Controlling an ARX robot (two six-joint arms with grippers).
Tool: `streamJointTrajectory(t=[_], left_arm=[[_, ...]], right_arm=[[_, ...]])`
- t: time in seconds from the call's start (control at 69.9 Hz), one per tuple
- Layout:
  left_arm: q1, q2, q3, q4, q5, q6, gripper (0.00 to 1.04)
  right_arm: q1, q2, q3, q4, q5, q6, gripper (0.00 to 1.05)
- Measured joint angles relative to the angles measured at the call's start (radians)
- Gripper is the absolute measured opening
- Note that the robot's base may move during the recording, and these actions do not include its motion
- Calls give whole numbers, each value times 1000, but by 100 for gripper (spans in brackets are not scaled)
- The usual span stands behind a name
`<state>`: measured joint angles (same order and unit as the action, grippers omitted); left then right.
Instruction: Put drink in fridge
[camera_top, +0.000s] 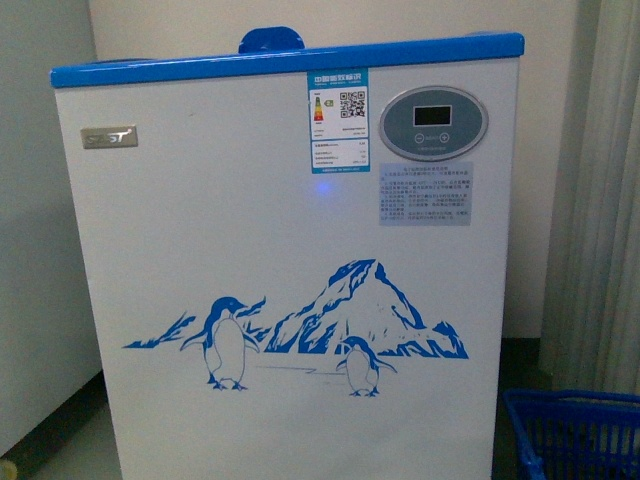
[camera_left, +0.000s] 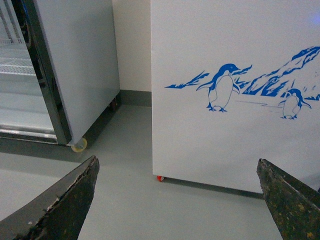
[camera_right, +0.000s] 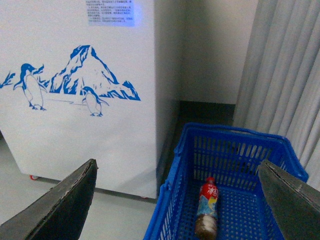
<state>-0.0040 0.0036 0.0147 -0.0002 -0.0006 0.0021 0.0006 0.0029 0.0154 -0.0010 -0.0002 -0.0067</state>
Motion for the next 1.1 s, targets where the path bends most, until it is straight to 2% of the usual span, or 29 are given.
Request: streamJointTrajectory(t=[0.5,0.515,0.543,0.572,0.629,0.701,0.758,0.844,0.972,1.101], left_arm=[[0,1,0,0,1,0,97],[0,1,0,0,0,0,97],[0,1,0,0,0,0,97],[0,2,0,0,1,0,97],[0,2,0,0,0,0,97],[0,1,0,0,0,0,97],[0,2,0,0,1,0,97],[0,2,0,0,0,0,97],[0,1,0,0,0,0,97],[0,2,0,0,0,0,97]], right_arm=[[0,3,0,0,1,0,97],[5,16,5,-18,21,16,97],[15,94,61,-159,127,77,97],[-16,236,131,-283,203,136,97],[-97,438,168,-302,195,181,97],[-192,671,169,-195,150,186,97],[-269,898,169,-34,105,182,97],[-333,1194,183,195,103,158,97],[-367,1613,261,474,84,136,97],[-358,1904,362,597,81,135,97]])
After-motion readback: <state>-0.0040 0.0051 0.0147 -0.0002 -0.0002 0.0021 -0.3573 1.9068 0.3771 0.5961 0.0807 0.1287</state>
